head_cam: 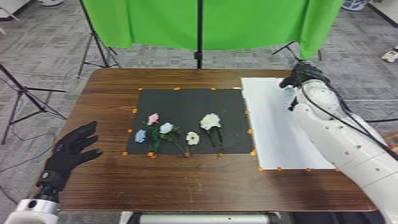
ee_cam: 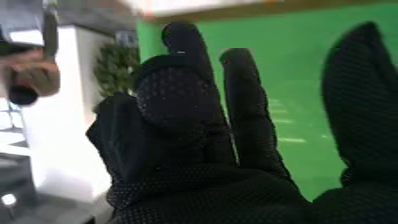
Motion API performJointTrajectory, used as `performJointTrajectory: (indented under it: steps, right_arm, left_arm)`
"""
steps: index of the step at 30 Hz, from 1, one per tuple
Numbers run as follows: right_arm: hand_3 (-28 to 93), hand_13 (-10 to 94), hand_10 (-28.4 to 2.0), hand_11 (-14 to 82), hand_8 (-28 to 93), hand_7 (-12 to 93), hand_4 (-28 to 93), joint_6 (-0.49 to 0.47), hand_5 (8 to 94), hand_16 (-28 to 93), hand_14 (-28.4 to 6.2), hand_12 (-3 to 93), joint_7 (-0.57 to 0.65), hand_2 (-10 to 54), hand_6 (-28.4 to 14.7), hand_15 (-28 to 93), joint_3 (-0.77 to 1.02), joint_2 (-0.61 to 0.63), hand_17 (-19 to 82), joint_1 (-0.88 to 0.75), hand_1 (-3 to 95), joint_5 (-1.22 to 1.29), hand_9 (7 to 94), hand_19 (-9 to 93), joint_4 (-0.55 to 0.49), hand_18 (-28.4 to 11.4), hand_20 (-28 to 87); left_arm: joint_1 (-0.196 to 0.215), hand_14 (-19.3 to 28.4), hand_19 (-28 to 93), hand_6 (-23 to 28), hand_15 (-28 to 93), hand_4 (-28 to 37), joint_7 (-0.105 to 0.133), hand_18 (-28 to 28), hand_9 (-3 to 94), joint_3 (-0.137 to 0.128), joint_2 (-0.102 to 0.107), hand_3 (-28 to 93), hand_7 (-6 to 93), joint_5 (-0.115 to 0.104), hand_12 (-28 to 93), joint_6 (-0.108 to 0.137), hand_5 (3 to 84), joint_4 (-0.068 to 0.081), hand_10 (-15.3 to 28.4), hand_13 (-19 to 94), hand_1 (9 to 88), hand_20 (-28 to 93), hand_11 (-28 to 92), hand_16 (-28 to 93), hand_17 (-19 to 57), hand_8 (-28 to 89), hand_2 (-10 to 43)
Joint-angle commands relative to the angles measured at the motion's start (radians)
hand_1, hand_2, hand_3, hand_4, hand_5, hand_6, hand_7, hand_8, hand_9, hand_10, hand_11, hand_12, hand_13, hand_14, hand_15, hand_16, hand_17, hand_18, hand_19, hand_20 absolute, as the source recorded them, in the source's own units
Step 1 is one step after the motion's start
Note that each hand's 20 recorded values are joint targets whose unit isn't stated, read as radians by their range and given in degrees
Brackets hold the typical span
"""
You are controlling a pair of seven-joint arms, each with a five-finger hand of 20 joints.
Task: Arrange flowers
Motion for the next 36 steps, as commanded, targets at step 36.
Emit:
performJointTrajectory:
  steps: [36]
  right_arm:
    - [61, 90, -9.1, 9.5, 8, 21, -19, 0.47, 79.9, 37, -1.5, 43.5, -0.113, -9.5, -1.0, 63, 0.183, -0.057, 63, -0.478, 60.2, 0.774, 89.9, 93, -0.588, -15.1, 61]
  left_arm:
    - [-0.02, 12.5, 5, 1.6, 16, -4.2, -0.013, 9.2, 27.4, 0.003, 0.014, 63, 17.8, -0.003, 14, -0.014, 31.6, 0.012, 8.0, 29, 49.2, 21, 16, 2, 9.2, -9, -9.5]
